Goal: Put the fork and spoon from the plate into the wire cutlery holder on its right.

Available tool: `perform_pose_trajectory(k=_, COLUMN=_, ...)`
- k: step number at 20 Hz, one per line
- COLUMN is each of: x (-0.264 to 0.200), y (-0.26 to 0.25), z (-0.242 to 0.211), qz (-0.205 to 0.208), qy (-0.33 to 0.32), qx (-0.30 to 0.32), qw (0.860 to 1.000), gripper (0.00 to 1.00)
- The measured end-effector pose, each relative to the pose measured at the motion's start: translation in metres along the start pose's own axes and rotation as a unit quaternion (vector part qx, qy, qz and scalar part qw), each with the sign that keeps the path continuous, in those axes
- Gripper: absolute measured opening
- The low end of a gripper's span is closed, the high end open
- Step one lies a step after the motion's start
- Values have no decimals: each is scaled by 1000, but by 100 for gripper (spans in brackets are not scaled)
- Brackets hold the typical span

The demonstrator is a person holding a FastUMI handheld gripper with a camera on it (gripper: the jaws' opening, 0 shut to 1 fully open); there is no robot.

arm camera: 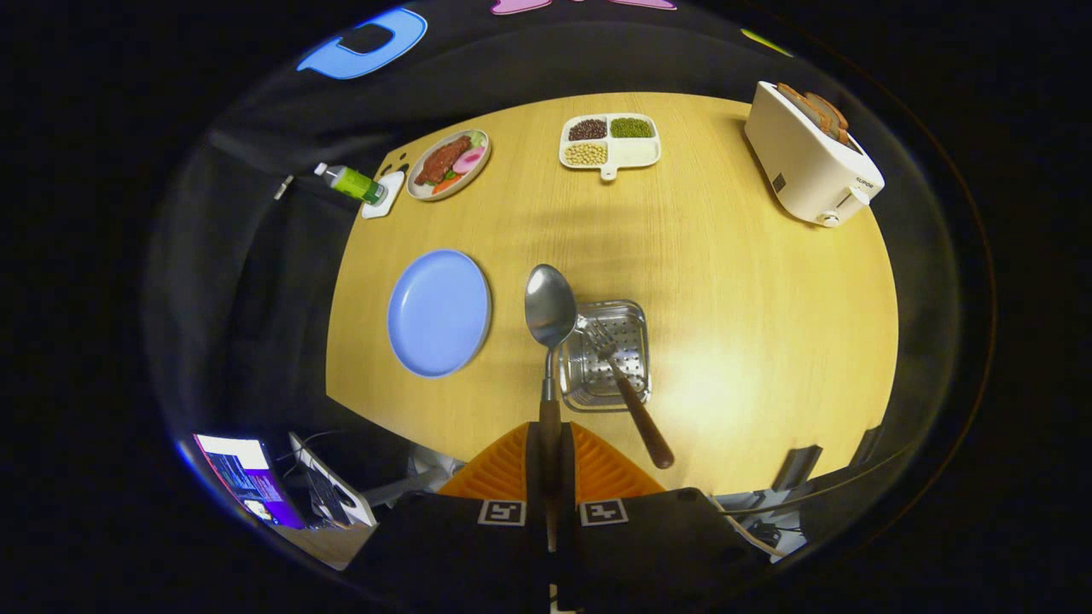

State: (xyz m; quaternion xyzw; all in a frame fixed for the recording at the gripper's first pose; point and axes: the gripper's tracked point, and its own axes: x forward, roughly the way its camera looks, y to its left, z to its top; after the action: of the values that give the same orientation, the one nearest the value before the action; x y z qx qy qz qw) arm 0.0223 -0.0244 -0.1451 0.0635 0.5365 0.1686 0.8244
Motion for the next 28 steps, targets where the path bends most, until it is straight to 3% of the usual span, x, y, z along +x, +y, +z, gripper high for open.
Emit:
perform_pose_trajectory(k=5, x=-1, y=-6, z=2, qz=27, qy=73, qx=34, qw=996, gripper=8)
perform_pose_trajectory(k=10, x=0, y=-10, z=1, qz=26, qy=122, qx=29, qw=992, gripper=8)
perform_pose_trajectory(k=22, x=23, y=-27, z=-9, qz=-15, qy=170, qx=3, qw=985, gripper=9)
perform_pose_trajectory(k=28, x=24, y=-26, z=4, qz=-20, qy=148, qx=18, qw=989, gripper=18)
